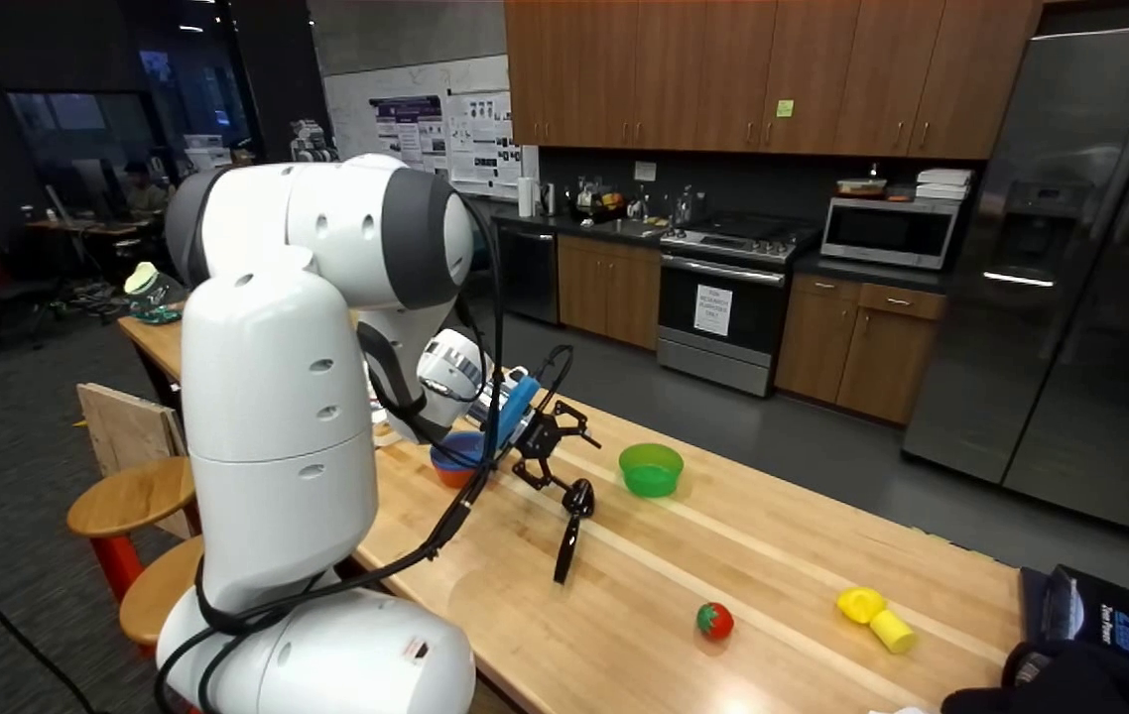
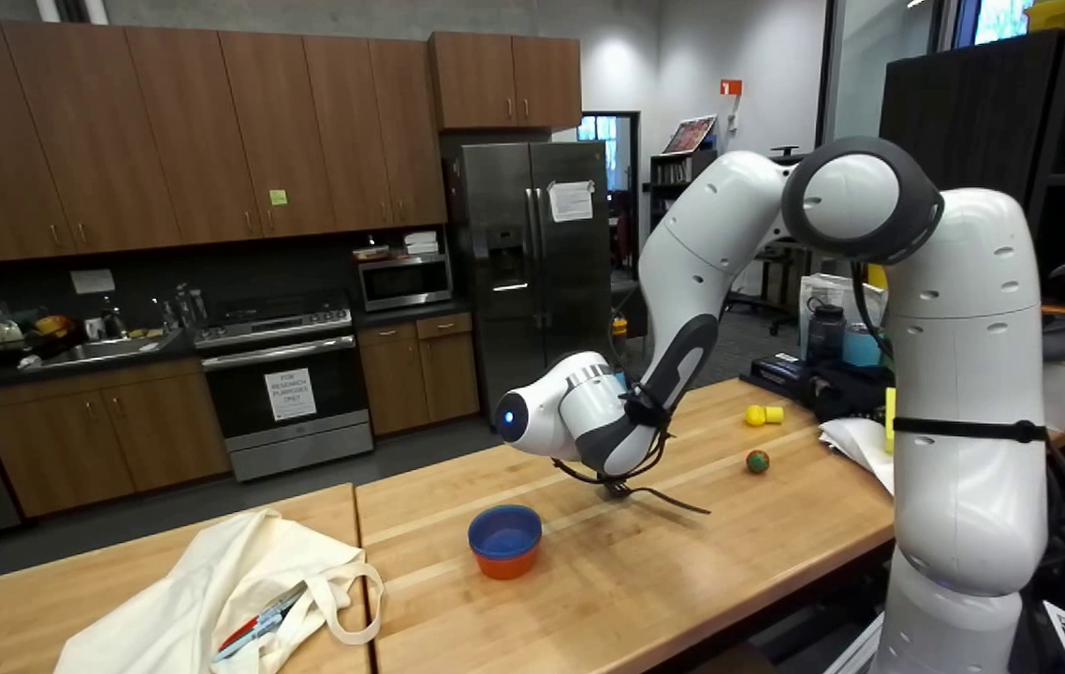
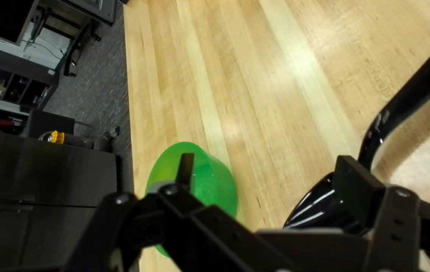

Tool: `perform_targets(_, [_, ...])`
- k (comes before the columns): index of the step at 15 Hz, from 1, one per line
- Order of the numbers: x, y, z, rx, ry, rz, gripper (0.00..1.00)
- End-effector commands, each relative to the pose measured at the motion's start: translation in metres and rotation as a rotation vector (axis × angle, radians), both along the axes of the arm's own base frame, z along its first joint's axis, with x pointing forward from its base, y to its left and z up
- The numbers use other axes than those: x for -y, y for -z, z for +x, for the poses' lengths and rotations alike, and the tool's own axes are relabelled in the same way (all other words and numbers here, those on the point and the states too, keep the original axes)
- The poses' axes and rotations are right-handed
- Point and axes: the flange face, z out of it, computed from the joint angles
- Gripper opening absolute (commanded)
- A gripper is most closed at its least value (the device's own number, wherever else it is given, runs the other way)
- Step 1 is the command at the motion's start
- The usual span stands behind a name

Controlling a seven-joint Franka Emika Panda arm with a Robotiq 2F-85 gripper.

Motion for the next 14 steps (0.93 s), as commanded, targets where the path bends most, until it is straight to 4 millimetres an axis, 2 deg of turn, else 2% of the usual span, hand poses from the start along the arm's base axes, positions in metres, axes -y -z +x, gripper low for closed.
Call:
perform_targets(1, [0.0089, -0.0171, -0.0073, 0.030, 0.014, 0.048, 0.92])
perform_targets(10, [0.0121, -0.0238, -0.0122, 0.047, 0.000, 0.072, 0.92])
perform_targets(12, [0.0126, -0.0243, -0.0140, 0.046, 0.009, 0.077, 0.93])
perform_targets(14, [0.0127, -0.0255, -0.0153, 0.023, 0.037, 0.078, 0.99])
